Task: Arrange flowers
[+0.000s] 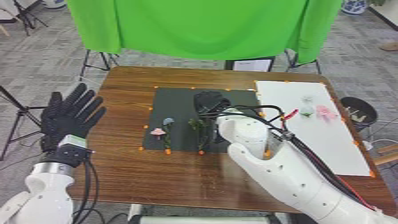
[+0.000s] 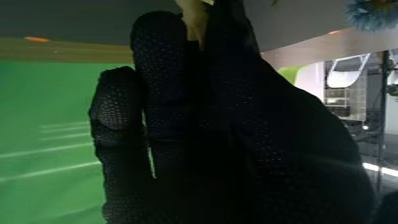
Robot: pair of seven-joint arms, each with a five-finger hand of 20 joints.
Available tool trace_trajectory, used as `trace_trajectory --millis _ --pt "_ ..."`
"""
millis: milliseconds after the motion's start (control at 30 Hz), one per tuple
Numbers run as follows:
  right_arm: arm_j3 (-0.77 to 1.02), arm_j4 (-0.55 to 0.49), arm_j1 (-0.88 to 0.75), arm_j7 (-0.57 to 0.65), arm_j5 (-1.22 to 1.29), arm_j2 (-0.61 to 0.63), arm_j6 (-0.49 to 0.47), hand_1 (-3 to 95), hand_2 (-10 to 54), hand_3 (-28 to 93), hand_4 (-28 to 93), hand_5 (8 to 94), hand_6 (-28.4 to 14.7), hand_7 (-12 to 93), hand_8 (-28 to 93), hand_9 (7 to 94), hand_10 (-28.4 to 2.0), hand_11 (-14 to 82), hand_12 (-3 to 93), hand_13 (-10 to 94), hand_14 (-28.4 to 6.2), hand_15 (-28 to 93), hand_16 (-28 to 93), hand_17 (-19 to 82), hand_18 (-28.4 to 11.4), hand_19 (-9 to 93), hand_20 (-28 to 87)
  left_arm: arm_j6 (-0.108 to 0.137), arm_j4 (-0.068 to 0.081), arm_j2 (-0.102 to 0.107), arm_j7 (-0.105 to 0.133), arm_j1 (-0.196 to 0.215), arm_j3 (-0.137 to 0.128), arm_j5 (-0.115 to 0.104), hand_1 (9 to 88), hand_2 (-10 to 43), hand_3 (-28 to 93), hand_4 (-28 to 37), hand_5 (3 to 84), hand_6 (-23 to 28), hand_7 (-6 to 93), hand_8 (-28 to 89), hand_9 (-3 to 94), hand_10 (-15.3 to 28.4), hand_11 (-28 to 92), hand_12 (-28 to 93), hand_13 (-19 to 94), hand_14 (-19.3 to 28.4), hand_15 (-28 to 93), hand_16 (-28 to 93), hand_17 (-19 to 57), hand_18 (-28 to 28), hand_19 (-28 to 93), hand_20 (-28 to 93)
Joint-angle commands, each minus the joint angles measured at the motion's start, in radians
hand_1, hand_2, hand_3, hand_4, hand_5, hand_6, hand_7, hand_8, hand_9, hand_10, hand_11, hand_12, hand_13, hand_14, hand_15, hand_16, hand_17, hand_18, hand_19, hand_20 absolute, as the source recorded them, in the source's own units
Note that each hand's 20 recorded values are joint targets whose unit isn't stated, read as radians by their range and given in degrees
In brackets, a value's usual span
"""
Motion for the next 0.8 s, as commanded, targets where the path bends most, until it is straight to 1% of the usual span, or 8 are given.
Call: trace_trajectory --millis 33,167,233,333,467,667,767,800 --pt "-0.022 -0.020 0.017 0.008 -0.040 -0.010 0.027 59.7 -6.7 71 -28 70.8 1.1 26 -2 82.3 -7.3 6.8 36.6 73 -6.3 40 45 39 -19.0 78 40 0.007 -0.006 0.000 -0.004 0.012 -0.007 -0.001 22.4 18.8 64 -28.3 40.4 8.6 8.2 -7 32.1 14.6 14 11 21 15.7 26 -5 -5.7 13.7 29 8" --pt "-0.013 -0.018 0.016 0.006 -0.051 -0.027 -0.073 58.7 -7.1 71 -28 70.0 0.7 26 -3 81.5 -7.4 6.3 35.8 72 -6.4 40 45 39 -19.4 78 41 0.010 -0.006 0.000 -0.005 0.009 -0.003 -0.001 22.6 18.8 65 -28.3 40.4 8.6 8.3 -7 32.1 14.5 14 11 21 15.7 26 -5 -5.7 13.8 29 8" --pt "-0.010 -0.018 0.014 0.015 -0.050 -0.033 -0.110 57.9 -7.6 72 -28 69.2 0.4 26 -3 78.8 -8.2 6.4 32.7 71 -6.6 41 44 39 -19.6 79 41 0.009 -0.006 0.000 -0.005 0.011 -0.005 0.000 22.7 18.7 65 -28.3 40.4 8.6 8.3 -7 32.1 14.5 14 11 21 15.7 26 -5 -5.7 13.8 29 8" --pt "-0.003 -0.024 0.006 0.013 -0.049 -0.033 -0.124 56.8 -8.0 72 -28 67.0 -0.1 25 -3 73.1 -9.4 10.1 26.5 70 -6.7 41 43 37 -20.0 79 40 0.010 -0.009 0.001 -0.001 0.021 -0.015 0.000 22.5 18.7 65 -28.3 40.4 8.5 8.4 -7 32.1 14.5 14 11 21 15.7 26 -5 -5.7 13.8 29 8" --pt "0.001 -0.029 0.007 0.014 -0.052 -0.032 -0.128 55.5 -8.1 72 -28 64.4 0.2 26 -4 69.5 -11.0 13.0 22.0 69 -7.2 42 42 37 -20.2 79 39 0.013 -0.010 0.001 0.003 0.028 -0.020 0.000 22.1 18.4 66 -28.3 40.3 8.5 8.4 -7 32.1 14.5 14 11 21 15.7 26 -5 -5.7 13.8 29 8" --pt "0.009 -0.050 0.005 0.033 -0.025 -0.030 -0.128 52.4 -9.3 75 -28 62.1 -0.1 25 -5 64.9 -12.3 15.1 15.9 68 -7.8 44 40 36 -20.5 79 38 0.012 -0.007 -0.004 -0.007 0.023 -0.017 0.002 22.4 18.1 67 -28.3 40.2 8.5 8.5 -7 31.6 14.3 14 11 21 15.7 26 -5 -5.7 13.8 29 8" --pt "0.012 -0.055 0.001 0.029 -0.028 -0.030 -0.152 50.4 -9.5 76 -28 60.9 0.0 23 -10 63.5 -12.8 14.5 15.5 68 -8.4 45 39 36 -20.6 79 37 0.012 -0.008 -0.005 -0.008 0.027 -0.021 0.005 22.5 17.9 67 -28.3 40.1 8.3 8.5 -7 31.3 14.3 14 11 21 15.6 26 -5 -5.8 13.8 29 8" --pt "0.011 -0.054 -0.001 0.031 -0.021 -0.030 -0.149 50.2 -9.5 76 -28 60.7 0.1 23 -13 63.2 -12.8 14.3 15.6 67 -8.6 45 38 36 -20.5 79 37 0.020 -0.010 -0.004 -0.006 0.029 -0.022 0.002 22.5 17.9 67 -28.3 40.0 8.3 8.6 -7 31.2 14.2 14 11 21 15.6 26 -5 -5.8 13.8 29 8"
